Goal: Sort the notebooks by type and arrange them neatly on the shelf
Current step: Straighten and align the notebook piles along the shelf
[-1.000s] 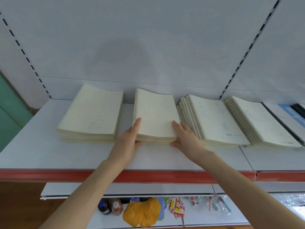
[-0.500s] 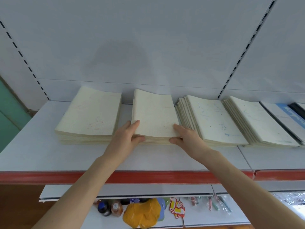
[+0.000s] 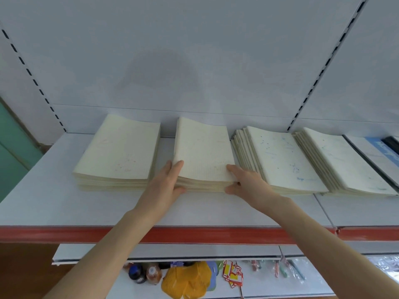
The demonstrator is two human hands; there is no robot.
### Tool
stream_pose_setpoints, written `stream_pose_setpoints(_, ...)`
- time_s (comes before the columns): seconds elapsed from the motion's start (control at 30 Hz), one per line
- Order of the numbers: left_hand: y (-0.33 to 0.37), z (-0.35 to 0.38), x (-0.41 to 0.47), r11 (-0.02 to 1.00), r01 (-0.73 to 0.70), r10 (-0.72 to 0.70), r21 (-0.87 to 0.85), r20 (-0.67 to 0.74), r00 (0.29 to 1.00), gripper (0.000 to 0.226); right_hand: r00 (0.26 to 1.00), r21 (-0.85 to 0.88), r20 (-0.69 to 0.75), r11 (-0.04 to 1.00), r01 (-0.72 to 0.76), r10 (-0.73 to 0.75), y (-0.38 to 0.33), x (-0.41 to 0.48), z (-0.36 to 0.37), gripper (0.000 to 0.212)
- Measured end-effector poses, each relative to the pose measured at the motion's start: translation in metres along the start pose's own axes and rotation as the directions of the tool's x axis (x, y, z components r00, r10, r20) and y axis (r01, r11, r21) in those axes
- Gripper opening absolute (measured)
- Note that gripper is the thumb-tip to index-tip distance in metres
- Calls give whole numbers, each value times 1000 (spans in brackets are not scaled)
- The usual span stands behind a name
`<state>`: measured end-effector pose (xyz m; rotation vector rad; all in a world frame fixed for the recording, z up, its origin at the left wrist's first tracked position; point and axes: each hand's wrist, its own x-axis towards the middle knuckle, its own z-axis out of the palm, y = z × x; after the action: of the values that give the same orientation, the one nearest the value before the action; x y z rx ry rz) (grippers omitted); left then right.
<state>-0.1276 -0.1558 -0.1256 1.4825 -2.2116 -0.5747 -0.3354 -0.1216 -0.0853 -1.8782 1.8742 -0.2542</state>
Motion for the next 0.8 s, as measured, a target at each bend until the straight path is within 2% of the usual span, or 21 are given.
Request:
stream_pose_setpoints(0.13,-3,5,0,995,-9,4,-96,-52,999,61,1000,-50,-25,999,14,-15,3,6,2,41)
stream_pose_setpoints(0.3,-1,8,0,985,-19,1,-170,-104,995,56,996,55,-85,998,-25,29,6,7,3,47)
stream_pose_setpoints(0.5,-7,6,5,976,44,-57,-211,-53,997,76,1000,47,9,999,-18,18,2,6,4,62)
stream_pose_setpoints(0.8,-6,6,6,987,67,-74,-144,-37,997,72,1000,28,-6,1000,-11,11,4,10,2,59)
